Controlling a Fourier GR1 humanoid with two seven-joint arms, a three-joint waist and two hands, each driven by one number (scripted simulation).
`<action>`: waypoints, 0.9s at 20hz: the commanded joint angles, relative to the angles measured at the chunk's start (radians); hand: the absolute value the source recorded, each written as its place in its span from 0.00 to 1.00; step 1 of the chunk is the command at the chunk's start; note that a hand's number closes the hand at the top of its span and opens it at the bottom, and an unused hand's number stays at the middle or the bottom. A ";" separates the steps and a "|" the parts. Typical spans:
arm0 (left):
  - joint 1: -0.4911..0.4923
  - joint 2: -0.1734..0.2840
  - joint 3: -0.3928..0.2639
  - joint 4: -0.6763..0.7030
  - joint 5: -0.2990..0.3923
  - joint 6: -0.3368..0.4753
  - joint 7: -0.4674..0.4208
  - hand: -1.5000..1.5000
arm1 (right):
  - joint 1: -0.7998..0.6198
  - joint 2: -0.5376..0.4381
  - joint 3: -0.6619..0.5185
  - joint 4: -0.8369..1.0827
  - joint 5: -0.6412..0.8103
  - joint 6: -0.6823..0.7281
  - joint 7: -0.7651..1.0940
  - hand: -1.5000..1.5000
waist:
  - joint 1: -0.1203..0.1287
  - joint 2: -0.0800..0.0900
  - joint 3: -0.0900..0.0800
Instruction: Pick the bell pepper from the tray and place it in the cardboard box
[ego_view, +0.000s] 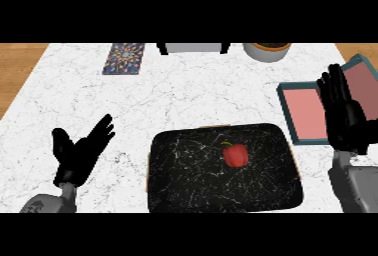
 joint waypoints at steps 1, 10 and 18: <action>-0.035 0.057 0.020 -0.023 -0.049 -0.016 -0.040 0.50 | -0.001 -0.043 -0.001 -0.121 -0.013 0.045 0.009 0.00 | -0.012 0.022 -0.038; -0.081 0.172 -0.001 -0.175 -0.210 -0.072 -0.294 0.50 | 0.011 -0.354 0.093 -0.392 0.231 0.217 -0.083 0.00 | -0.022 0.019 -0.039; -0.151 0.137 0.019 -0.087 -0.229 -0.093 -0.339 0.50 | 0.065 -0.445 0.211 -0.448 0.535 0.232 -0.267 0.00 | -0.010 0.030 -0.039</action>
